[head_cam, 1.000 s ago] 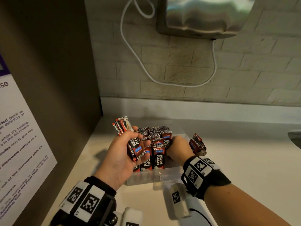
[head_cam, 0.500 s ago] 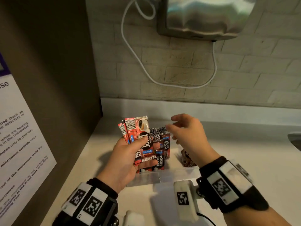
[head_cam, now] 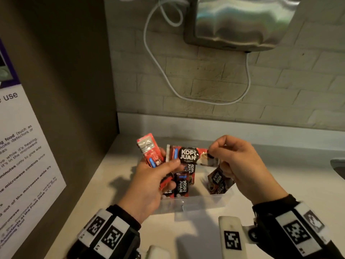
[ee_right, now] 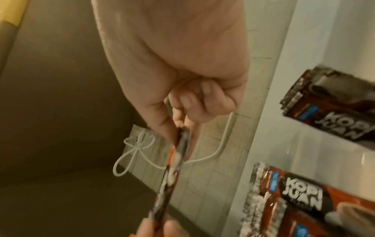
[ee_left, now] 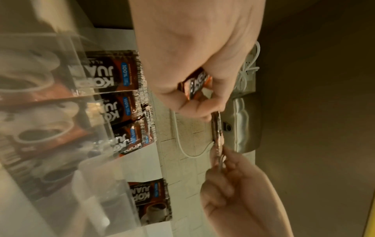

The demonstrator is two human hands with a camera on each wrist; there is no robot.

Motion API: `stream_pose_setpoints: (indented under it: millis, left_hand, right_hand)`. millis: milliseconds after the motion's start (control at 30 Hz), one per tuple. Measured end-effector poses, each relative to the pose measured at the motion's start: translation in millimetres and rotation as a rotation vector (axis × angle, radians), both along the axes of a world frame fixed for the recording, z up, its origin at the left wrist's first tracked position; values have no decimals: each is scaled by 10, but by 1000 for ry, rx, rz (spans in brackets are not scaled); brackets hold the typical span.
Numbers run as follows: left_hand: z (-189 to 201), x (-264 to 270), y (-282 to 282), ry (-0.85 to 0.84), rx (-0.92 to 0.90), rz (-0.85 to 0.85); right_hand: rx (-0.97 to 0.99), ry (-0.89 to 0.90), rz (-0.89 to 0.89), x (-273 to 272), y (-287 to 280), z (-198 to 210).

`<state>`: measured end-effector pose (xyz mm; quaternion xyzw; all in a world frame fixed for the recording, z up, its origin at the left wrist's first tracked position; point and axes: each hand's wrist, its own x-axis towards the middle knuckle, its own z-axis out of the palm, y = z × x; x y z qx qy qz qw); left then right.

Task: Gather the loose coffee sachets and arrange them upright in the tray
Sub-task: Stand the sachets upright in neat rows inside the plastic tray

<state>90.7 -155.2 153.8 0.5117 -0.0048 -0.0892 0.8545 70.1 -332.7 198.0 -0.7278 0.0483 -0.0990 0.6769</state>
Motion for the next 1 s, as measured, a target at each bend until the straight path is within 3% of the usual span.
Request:
stream_pose_setpoints:
  millis: [67, 200, 300, 433, 700, 833, 1000]
  left_hand:
    - [32, 34, 0, -19, -53, 62]
    - [12, 32, -125, -55, 69, 58]
    - [-40, -5, -186, -37, 80, 65]
    - [0, 46, -31, 41, -30, 172]
    - [-72, 209, 485, 141, 51, 466]
    - [-264, 201, 507, 280, 62, 404]
    - [-382, 138, 417, 417, -73, 284]
  right_hand:
    - [-161, 50, 66, -53, 3, -30]
    - [-396, 109, 149, -99, 122, -121]
    - [-328, 124, 89, -55, 165, -200]
    - [-204, 125, -185, 187, 57, -416]
    - [-576, 298, -154, 457, 90, -668]
    - [-667, 357, -106, 564, 89, -750]
    - [-705, 371, -81, 661, 89, -840]
